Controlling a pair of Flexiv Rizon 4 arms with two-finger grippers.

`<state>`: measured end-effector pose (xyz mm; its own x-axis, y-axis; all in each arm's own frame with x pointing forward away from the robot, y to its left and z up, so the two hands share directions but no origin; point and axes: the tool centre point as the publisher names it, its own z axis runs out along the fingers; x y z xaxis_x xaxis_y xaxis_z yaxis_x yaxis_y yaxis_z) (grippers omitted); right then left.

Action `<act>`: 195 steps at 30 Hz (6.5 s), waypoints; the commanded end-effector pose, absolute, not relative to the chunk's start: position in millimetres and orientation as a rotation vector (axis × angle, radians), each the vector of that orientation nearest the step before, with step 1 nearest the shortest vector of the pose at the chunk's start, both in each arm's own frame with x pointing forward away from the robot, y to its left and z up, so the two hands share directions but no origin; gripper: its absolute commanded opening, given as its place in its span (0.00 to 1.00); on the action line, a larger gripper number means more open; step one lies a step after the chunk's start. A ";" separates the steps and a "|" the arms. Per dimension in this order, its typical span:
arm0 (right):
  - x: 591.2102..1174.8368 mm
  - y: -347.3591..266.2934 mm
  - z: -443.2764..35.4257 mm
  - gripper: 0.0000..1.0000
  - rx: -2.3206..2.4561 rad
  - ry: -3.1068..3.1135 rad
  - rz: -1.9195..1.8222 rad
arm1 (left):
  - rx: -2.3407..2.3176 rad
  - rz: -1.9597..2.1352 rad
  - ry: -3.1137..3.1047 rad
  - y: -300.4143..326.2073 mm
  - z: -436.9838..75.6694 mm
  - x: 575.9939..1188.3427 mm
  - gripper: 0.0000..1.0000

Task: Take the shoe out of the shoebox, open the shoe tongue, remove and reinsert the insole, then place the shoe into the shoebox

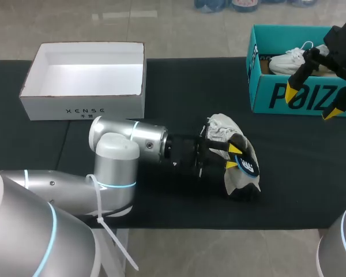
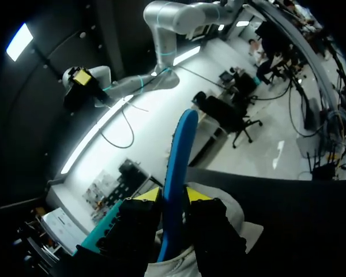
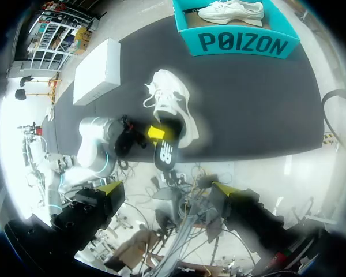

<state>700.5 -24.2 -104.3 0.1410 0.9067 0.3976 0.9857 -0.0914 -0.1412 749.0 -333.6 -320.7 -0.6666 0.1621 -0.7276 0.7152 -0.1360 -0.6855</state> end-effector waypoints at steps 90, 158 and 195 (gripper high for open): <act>702.1 -23.4 -104.9 1.00 -2.056 -1.819 -0.290 | 1.152 -1.727 1.844 -349.6 -359.3 788.3 0.00; 702.1 -23.4 -104.9 1.00 -2.056 -1.819 -0.290 | 1.217 -1.661 1.947 -333.7 -359.1 780.8 1.00; 702.1 -23.4 -104.9 1.00 -2.056 -1.819 -0.290 | 1.812 -0.895 2.765 -288.3 -297.0 755.5 1.00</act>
